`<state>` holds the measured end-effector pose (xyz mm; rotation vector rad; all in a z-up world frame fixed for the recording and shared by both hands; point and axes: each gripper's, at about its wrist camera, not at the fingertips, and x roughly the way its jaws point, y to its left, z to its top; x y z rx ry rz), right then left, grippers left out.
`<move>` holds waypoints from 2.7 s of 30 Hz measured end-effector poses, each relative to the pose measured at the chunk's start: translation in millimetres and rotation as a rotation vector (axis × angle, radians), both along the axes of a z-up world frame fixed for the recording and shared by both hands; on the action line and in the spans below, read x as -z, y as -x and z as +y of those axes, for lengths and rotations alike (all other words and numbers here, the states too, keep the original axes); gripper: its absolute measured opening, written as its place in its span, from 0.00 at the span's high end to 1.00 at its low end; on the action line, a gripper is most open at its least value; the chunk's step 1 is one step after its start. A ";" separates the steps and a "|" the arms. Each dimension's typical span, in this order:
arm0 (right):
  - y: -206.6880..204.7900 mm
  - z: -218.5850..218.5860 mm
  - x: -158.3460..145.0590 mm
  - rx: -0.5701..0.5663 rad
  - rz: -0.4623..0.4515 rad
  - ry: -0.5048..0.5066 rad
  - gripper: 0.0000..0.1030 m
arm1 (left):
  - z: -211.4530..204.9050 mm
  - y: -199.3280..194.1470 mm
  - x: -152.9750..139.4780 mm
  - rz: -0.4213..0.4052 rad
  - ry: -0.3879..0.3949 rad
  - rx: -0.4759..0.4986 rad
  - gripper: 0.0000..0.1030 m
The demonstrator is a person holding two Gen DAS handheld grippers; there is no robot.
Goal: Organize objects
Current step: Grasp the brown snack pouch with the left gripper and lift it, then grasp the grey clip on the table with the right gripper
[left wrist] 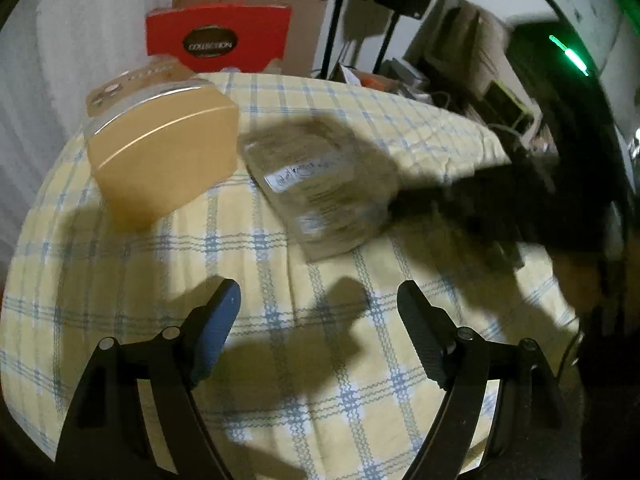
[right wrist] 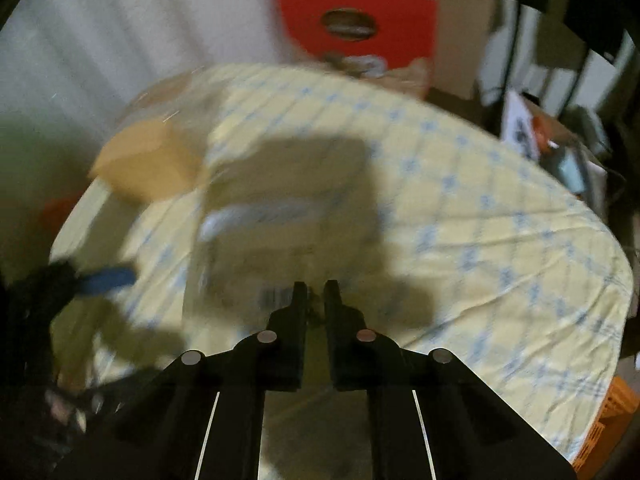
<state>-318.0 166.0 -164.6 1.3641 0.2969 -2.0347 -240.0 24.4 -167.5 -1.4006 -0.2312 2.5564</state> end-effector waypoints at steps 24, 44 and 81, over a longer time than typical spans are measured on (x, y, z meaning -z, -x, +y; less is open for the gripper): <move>-99.1 147.5 -50.6 0.480 0.143 0.065 0.63 | 39.8 75.6 21.7 -0.013 0.218 -0.298 0.00; -121.9 161.3 -47.8 0.509 0.129 0.138 0.61 | 15.2 38.5 7.7 0.002 0.100 -0.244 0.49; -93.8 88.1 -34.9 0.387 0.258 0.037 0.54 | -22.9 -66.1 -86.3 0.225 0.049 -0.167 0.49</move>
